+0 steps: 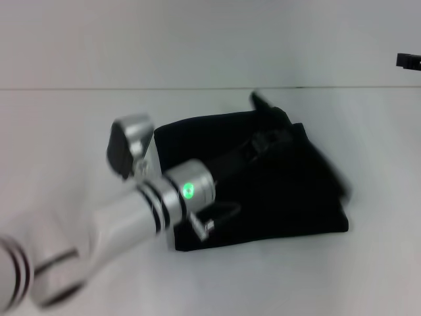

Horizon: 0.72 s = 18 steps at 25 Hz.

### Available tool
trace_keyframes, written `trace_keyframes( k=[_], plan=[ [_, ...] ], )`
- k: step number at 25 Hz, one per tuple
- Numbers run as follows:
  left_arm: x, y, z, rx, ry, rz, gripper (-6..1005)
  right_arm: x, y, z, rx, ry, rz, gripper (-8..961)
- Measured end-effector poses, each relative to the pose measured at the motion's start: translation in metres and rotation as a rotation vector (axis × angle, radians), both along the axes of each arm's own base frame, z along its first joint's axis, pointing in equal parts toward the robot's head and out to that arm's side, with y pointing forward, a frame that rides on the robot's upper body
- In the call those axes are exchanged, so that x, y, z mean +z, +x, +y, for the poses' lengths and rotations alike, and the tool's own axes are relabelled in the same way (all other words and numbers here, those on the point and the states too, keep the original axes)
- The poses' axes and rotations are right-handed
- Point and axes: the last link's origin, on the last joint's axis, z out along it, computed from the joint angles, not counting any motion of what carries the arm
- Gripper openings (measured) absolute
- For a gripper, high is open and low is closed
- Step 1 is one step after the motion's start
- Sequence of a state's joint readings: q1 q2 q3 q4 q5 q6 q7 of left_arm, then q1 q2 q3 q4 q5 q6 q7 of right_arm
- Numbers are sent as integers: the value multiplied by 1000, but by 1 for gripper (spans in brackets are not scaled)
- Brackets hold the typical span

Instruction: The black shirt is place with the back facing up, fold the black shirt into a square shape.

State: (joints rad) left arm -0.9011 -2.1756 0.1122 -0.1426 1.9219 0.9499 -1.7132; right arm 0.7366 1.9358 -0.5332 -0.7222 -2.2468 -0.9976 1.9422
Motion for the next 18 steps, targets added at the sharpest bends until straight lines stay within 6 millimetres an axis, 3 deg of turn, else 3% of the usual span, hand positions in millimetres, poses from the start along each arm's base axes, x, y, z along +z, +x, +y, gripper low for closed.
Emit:
trace_keyframes(
  k=[2,8,10,12,16,18],
  plan=[
    [-3,-6,-14,14,64,-33,123,2,3,-1,-5,-1,-13,639],
    [15,-4,-39,-123,127,-168,367,-7,3,-3,-6,-42,-27,629],
    [28,-7,-40,-187,146,-192,412,-11,-1,-4,-3,-74,-10,625],
    [50,-23,-36,-227,180,-186,457,-16,-8,-5,1,-122,19,622],
    [72,-42,-28,-236,216,-126,547,-27,-24,-6,2,-217,62,615],
    [83,-50,-23,-246,230,-84,592,-43,-35,-3,-7,-267,72,612]
  ],
)
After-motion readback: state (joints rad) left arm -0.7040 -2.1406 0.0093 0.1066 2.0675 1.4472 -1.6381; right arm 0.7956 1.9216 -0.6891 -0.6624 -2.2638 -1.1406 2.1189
